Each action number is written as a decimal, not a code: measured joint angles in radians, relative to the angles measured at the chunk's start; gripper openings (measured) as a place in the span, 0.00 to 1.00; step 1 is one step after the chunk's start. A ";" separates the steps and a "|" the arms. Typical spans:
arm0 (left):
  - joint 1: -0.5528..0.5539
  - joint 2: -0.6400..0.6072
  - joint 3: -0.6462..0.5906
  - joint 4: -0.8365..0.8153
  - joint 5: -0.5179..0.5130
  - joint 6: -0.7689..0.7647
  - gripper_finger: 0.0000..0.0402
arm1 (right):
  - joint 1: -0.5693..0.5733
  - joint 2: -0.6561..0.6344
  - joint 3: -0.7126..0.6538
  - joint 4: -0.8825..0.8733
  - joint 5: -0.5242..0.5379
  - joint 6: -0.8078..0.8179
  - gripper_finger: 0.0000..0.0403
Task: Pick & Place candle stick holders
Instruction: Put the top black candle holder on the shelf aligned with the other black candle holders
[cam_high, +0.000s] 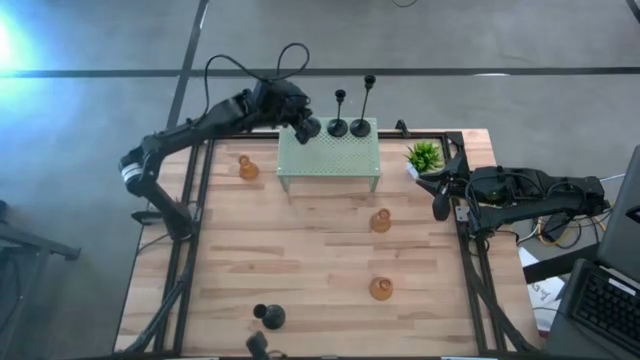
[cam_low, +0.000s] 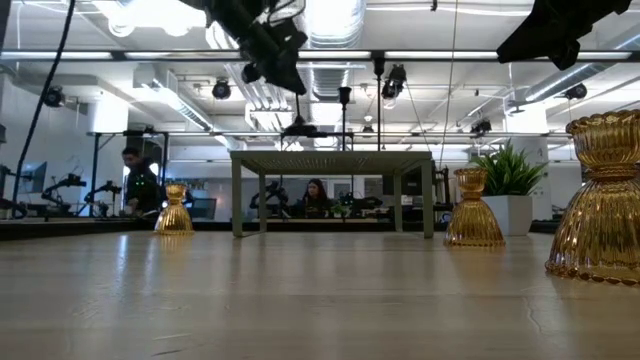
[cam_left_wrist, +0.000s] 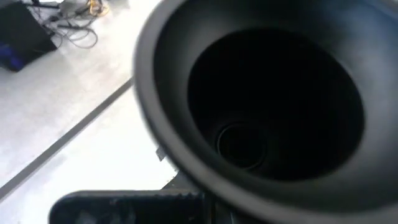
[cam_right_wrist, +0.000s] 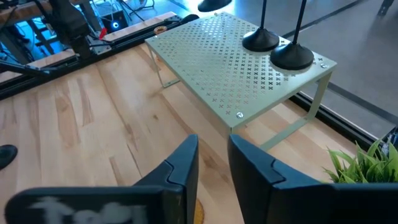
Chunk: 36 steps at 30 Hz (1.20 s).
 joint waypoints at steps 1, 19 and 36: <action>0.008 0.009 0.000 0.001 0.013 0.003 0.04 | 0.000 0.000 0.000 0.000 0.000 0.000 0.21; 0.084 0.089 -0.002 0.037 0.126 0.054 0.04 | 0.000 0.000 0.000 0.000 0.000 0.000 0.20; 0.100 0.070 -0.002 0.035 0.112 -0.010 0.04 | 0.000 0.000 0.000 0.000 0.000 0.000 0.21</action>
